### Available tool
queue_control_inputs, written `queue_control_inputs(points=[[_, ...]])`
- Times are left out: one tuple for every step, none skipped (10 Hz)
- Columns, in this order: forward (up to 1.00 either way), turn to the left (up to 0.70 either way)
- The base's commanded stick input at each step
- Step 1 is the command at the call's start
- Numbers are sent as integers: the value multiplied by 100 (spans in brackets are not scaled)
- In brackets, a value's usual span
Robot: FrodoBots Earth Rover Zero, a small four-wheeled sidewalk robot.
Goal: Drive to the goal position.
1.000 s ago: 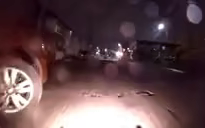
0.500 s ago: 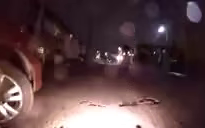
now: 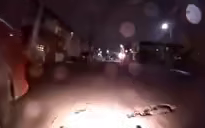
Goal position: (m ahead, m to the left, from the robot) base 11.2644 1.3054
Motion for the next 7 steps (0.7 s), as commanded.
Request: queue_control_inputs(points=[[70,0],[70,0],[70,0],[70,0],[70,0],[70,0],[70,0]])
